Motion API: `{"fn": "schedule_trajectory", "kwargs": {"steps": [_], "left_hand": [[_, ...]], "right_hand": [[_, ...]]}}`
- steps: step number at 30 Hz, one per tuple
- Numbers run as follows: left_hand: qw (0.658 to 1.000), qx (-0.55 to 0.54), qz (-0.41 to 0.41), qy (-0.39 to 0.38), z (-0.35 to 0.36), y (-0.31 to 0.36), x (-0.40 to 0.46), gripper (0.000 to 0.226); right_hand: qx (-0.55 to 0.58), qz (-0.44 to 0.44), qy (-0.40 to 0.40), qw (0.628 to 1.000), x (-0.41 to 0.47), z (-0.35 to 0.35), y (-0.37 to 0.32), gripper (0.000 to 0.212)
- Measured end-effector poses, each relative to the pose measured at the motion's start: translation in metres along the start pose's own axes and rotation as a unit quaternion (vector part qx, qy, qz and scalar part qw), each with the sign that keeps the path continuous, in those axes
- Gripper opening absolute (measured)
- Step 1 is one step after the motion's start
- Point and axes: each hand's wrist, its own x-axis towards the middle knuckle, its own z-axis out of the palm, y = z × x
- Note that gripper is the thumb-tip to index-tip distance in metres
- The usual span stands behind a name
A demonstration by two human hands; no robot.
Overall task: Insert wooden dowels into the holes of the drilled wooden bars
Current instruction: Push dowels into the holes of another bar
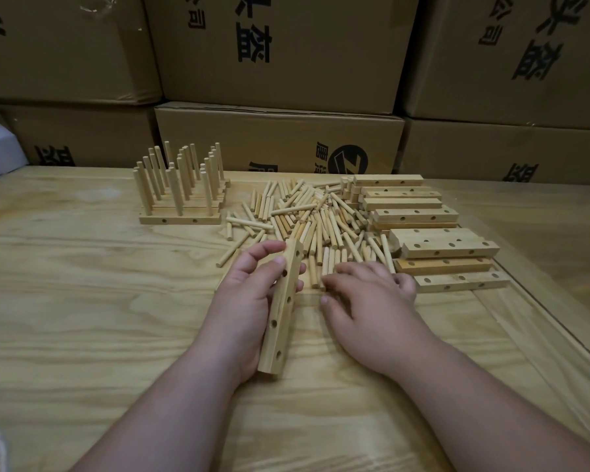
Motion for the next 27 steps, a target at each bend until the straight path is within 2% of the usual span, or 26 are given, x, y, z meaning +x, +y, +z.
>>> {"fn": "schedule_trajectory", "kwargs": {"steps": [4,8,14,21,25,27], "left_hand": [[1.0,-0.006,-0.008,0.009,-0.0011,-0.0021,0.0017,0.023],[1.0,-0.008,-0.014,0.013,-0.0029,-0.0044,0.0037,0.017],[1.0,-0.004,-0.017,0.01,-0.0029,-0.0046,0.0045,0.019],[1.0,-0.013,-0.018,0.011,-0.0012,-0.0046,0.0032,0.026],[0.999,-0.05,-0.003,-0.006,-0.0001,-0.0062,0.0033,0.042],[0.999,-0.043,0.007,-0.006,-0.0001,-0.0075,0.0037,0.042]], "right_hand": [[0.034,0.017,0.051,0.998,0.001,-0.0013,-0.0005,0.025],[0.008,0.015,0.007,1.0,0.0006,0.0003,-0.0005,0.046],[0.024,-0.005,0.036,0.999,0.0018,0.0032,-0.0009,0.025],[-0.014,0.039,0.052,0.998,0.0048,0.0031,0.0005,0.044],[-0.016,0.049,0.059,0.997,0.0066,0.0034,0.0,0.046],[-0.022,0.054,0.06,0.997,0.0071,0.0036,-0.0008,0.044]]}}
